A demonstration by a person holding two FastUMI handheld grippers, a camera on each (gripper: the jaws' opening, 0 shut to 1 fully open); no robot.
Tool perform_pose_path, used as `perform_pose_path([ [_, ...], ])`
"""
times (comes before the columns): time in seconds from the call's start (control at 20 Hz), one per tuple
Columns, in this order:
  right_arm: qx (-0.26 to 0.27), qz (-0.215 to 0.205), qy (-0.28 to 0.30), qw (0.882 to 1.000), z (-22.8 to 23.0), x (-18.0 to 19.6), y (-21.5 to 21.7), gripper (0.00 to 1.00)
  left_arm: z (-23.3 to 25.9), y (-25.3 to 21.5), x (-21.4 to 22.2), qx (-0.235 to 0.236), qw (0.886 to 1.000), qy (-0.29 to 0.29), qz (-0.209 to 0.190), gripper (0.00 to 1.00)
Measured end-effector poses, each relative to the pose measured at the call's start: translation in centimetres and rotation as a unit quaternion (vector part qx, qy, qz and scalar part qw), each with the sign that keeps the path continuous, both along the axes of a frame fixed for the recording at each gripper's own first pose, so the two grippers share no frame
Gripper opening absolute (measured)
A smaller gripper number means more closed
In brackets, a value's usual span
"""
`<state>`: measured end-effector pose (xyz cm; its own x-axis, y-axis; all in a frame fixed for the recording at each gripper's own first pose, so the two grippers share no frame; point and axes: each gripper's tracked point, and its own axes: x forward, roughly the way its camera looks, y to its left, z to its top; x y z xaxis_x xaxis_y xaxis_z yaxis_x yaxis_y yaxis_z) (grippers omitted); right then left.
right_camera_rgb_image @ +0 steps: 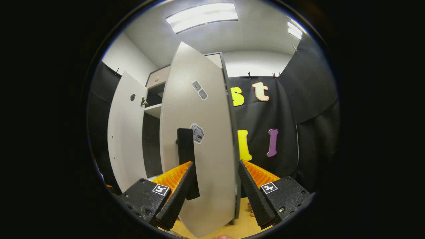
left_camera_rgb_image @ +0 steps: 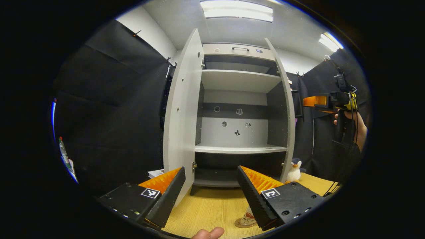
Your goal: Grasp the bottle in the cabinet with the left hand and place it on the coaster, then close the right door with the right hand and the left door with the left hand.
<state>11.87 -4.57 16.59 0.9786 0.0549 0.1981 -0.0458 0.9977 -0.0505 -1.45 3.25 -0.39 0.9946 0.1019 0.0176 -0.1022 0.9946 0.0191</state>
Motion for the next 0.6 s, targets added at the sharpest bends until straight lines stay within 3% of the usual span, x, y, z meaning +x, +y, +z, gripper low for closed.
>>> perform_pose_path([
  [0.15, -0.017, -0.008, -0.028, 0.999, 1.0, -1.7, 0.4, 0.82, 0.0, 0.3, 0.0, -0.004, 1.0, 0.001, 0.008, 0.95],
  [0.2, -0.02, -0.009, -0.036, 0.999, 1.0, -2.4, 0.5, 0.82, 0.1, 0.3, 0.2, -0.005, 1.0, 0.0, 0.007, 0.99],
  [0.3, -0.024, -0.013, -0.043, 0.999, 0.0, -3.9, 0.7, 0.82, 0.0, 0.1, 0.7, -0.01, 1.0, -0.001, 0.004, 0.95],
  [0.6, -0.023, -0.019, 0.031, 0.999, -9.1, -7.5, 0.7, 0.82, 1.1, -1.2, 2.3, -0.02, 1.0, -0.004, -0.02, 0.95],
])
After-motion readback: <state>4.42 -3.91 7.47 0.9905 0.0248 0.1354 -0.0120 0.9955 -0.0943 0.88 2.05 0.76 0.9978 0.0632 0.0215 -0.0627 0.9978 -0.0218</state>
